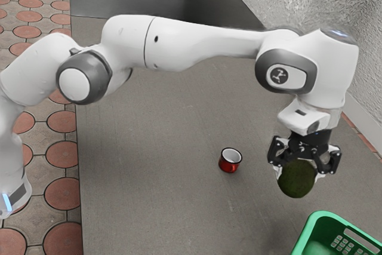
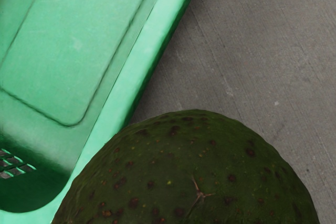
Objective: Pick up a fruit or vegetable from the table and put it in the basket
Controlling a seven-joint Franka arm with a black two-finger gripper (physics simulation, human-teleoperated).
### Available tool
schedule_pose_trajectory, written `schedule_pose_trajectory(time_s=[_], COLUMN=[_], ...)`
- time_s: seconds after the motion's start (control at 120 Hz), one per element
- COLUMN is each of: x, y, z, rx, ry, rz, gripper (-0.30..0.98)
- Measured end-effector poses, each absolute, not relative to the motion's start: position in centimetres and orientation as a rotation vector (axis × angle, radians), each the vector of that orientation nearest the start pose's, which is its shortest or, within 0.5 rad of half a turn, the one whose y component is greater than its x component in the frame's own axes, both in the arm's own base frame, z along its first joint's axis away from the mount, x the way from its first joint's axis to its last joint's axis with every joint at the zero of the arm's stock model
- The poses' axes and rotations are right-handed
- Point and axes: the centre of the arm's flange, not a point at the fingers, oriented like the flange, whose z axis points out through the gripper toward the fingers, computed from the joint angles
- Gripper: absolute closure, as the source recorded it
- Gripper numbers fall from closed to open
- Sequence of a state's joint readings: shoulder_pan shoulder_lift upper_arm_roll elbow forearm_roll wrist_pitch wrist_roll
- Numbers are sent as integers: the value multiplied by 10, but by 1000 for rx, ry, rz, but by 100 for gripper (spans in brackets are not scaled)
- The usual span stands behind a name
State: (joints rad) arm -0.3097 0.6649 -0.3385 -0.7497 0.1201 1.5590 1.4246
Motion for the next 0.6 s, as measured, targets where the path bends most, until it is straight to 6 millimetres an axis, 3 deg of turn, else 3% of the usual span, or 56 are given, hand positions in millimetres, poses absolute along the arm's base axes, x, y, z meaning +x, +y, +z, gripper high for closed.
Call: schedule_pose_trajectory(time_s=[0.15,0.267,0.333,0.45,0.525,0.6], x=[620,624,628,640,654,661], y=[-387,-405,-417,-447,-455,-459], z=[606,602,593,553,526,517], rx=[-1655,-1699,-1748,-1906,-2046,-2135], ry=[2679,2688,2693,2712,2676,2620], rz=[-484,-666,-775,-1005,-1150,-1277], gripper=[35,33,33,33,33,33])
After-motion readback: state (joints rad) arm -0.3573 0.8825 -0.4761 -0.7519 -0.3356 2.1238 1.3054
